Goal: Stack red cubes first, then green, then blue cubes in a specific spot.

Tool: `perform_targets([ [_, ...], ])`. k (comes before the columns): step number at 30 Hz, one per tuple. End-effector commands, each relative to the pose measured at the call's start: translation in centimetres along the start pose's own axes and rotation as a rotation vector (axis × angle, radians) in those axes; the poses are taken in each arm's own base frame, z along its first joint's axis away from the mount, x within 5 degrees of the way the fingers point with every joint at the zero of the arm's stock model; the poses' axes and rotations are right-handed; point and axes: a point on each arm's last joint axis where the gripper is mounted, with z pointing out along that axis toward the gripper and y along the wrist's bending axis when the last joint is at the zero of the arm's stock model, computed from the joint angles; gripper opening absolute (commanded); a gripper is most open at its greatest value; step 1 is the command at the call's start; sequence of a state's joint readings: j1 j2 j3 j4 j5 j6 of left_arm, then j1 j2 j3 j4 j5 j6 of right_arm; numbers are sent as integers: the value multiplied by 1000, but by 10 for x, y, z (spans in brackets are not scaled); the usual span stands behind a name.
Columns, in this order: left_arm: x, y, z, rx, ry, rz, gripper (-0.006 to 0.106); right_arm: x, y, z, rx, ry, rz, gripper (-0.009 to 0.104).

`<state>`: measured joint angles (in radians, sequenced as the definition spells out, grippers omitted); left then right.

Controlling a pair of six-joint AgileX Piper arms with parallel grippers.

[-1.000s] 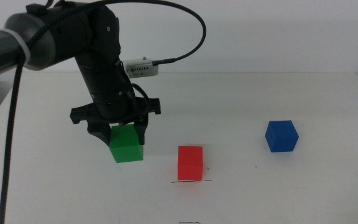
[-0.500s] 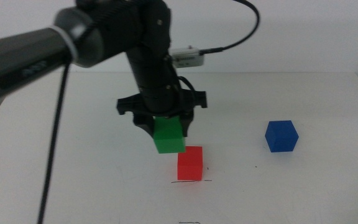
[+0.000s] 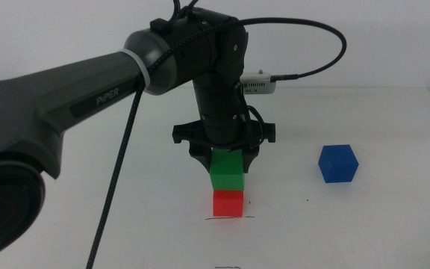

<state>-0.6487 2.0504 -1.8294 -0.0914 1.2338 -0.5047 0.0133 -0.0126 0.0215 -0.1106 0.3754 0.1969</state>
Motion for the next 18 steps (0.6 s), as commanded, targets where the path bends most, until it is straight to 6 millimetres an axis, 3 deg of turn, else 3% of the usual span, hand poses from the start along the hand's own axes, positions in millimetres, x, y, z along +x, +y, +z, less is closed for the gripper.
perform_targets([
  [1, 7, 0, -31, -6, -6, 3, -1, -7, 0, -2, 0, -77, -22, 74],
  [11, 3, 1, -15, -37, 16, 10, -1, -7, 0, -2, 0, -77, -22, 74],
  [18, 5, -3, -14, 9, 44, -6, -1, -7, 0, -2, 0, -77, -22, 74],
])
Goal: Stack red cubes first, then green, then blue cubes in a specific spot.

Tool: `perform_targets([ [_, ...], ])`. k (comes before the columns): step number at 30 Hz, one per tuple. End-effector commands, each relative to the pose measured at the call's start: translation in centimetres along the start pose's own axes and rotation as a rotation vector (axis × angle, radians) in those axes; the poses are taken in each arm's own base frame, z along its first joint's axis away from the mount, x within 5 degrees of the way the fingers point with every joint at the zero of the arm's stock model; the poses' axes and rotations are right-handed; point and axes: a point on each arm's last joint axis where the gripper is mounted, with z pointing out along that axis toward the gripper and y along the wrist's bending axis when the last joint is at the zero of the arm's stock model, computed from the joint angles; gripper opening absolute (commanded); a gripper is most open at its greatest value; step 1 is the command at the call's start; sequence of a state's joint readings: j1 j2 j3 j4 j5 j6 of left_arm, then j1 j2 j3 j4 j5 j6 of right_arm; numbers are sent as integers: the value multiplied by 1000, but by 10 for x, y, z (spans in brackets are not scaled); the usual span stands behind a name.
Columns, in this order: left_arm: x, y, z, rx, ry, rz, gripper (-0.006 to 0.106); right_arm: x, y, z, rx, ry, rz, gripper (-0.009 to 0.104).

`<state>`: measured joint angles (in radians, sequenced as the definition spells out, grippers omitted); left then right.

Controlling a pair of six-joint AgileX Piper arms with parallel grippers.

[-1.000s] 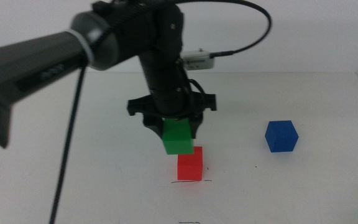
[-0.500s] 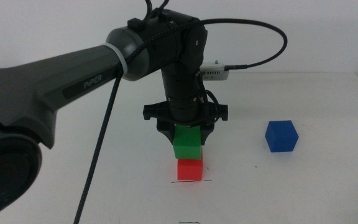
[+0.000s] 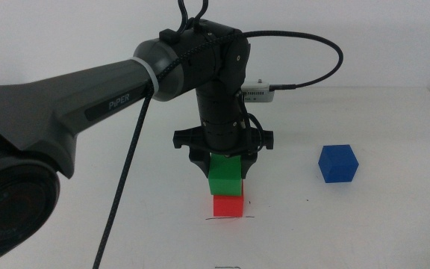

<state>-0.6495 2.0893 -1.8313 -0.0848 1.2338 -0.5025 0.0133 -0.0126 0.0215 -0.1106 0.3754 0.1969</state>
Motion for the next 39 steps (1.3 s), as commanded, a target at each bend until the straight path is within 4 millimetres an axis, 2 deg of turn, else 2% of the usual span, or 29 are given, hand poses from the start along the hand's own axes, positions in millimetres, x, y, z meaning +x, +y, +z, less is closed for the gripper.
perform_targets([
  [1, 9, -3, -31, 37, 17, -8, -1, -7, 0, -2, 0, -77, -22, 74],
  [7, 9, -4, -31, 52, 25, -14, -1, -7, 0, -2, 0, -77, -22, 74],
  [8, 11, -4, -42, 63, 6, -16, -1, -7, 0, -2, 0, -77, -22, 74],
  [10, 12, -4, -46, 65, -3, -19, -1, -7, 0, -2, 0, -77, -22, 74],
  [15, 12, -4, -46, 65, -5, -19, -1, -7, 0, -2, 0, -77, -22, 74],
  [22, 9, -5, -30, 50, 29, -28, -1, -7, 0, -2, 0, -77, -22, 74],
  [26, 9, -5, -29, 50, 28, -27, -1, -7, 0, -2, 0, -77, -22, 74],
  [27, 8, -3, -29, 41, 23, -33, 8, -7, 0, -2, 0, -77, -22, 74],
  [28, 7, -3, -29, 43, 15, -32, 23, -7, 0, -2, 0, -77, -22, 74],
  [29, 7, -3, -29, 44, 7, -16, 48, -7, 0, -2, 0, -77, -22, 74],
  [30, 6, -3, -29, 42, 6, -13, 60, -7, 0, -2, 0, -77, -22, 74],
  [35, 6, -2, -29, 28, 2, -8, 90, -7, 0, -2, 0, -77, -22, 74],
  [36, 6, -2, -29, 28, 3, -8, 94, -7, 0, -2, 0, -77, -22, 74],
  [39, 7, -2, -32, 30, -2, 0, 94, -7, 0, -2, 0, -77, -22, 74],
])
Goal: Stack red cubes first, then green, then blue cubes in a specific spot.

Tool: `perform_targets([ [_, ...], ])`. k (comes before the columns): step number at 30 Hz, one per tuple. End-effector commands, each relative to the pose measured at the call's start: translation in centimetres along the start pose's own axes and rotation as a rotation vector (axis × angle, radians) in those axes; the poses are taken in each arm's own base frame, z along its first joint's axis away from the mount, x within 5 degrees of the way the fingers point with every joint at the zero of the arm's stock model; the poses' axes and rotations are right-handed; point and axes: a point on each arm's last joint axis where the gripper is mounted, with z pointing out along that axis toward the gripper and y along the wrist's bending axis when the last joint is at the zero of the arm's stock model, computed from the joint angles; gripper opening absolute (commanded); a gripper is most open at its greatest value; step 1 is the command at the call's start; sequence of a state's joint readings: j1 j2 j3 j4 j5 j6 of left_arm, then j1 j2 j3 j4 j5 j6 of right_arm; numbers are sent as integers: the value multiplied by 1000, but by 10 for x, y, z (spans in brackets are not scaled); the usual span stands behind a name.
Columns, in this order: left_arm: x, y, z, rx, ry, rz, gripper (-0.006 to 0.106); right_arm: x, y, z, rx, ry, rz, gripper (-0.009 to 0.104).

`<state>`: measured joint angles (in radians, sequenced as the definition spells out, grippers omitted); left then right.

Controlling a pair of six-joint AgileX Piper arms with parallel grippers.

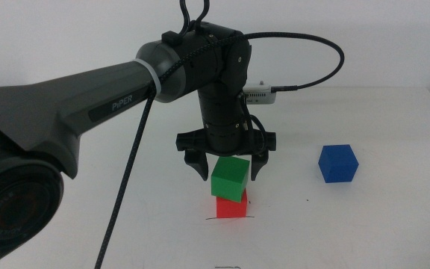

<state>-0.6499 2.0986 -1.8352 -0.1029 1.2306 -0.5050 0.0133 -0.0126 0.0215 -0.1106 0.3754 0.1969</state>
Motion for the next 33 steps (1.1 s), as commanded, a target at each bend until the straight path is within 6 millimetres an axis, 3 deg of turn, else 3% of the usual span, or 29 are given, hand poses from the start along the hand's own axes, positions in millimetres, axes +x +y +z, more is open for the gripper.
perform_targets([
  [1, 8, 0, -38, 19, -17, 14, 94, -7, 0, -2, 0, -77, -22, 74],
  [9, 17, 2, -73, 47, -79, 34, 94, -7, 0, -2, 0, -77, -22, 74],
  [13, 26, 5, -104, 67, -149, 107, 94, -7, 0, -2, 0, -77, -22, 74],
  [18, 43, 18, -158, 114, -272, 183, 94, -7, 0, -2, 0, -77, -22, 74],
  [22, 67, 31, -210, 128, -426, 379, 94, -7, 0, -2, 0, -77, -22, 74],
  [26, 98, 57, -255, 174, -532, 566, 94, -7, 0, -2, 0, -77, -22, 74],
  [29, 127, 77, -275, 301, -588, 648, 93, -7, 0, -2, 0, -77, -22, 74],
  [33, 160, 102, -281, 392, -722, 666, 93, -7, 0, -2, 0, -77, -22, 74],
])
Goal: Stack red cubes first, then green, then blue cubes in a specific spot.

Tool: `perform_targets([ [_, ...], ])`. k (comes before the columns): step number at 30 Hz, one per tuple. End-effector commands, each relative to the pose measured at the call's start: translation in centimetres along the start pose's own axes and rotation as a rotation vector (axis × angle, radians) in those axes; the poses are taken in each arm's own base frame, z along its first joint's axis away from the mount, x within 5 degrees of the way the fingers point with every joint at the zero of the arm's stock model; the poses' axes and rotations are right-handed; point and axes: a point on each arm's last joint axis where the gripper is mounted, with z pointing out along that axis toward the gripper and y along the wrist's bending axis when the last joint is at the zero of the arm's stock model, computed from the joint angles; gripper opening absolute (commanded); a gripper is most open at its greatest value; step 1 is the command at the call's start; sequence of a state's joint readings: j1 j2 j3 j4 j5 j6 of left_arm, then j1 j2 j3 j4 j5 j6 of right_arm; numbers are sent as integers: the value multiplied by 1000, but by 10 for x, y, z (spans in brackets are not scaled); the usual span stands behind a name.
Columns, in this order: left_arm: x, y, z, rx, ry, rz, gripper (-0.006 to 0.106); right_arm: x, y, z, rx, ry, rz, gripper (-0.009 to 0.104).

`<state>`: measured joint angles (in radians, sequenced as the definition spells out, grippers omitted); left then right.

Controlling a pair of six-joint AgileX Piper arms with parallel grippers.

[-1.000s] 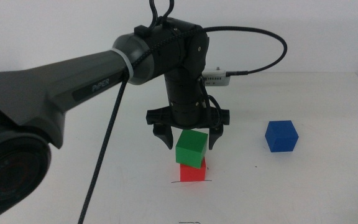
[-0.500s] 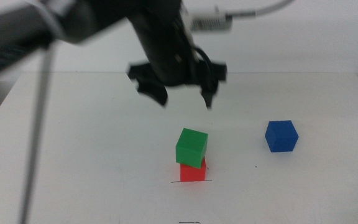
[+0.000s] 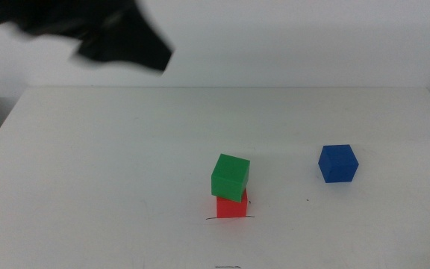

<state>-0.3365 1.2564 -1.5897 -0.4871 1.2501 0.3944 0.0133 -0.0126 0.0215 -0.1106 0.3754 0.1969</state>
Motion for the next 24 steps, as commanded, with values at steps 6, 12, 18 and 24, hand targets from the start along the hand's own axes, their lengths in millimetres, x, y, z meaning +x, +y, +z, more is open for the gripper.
perform_targets([
  [6, 33, -15, -28, 50, -217, -4, 93, -7, 0, -2, 0, -77, -22, 74],
  [12, 33, -16, -30, 37, -237, -5, 93, -7, 0, -2, 0, -77, -22, 74],
  [18, 31, -13, -31, 9, -255, -9, 93, -7, 0, -2, 0, -77, -22, 74],
  [24, 31, -12, -31, 0, -254, -5, 93, -7, 0, -2, 0, -77, -22, 74],
])
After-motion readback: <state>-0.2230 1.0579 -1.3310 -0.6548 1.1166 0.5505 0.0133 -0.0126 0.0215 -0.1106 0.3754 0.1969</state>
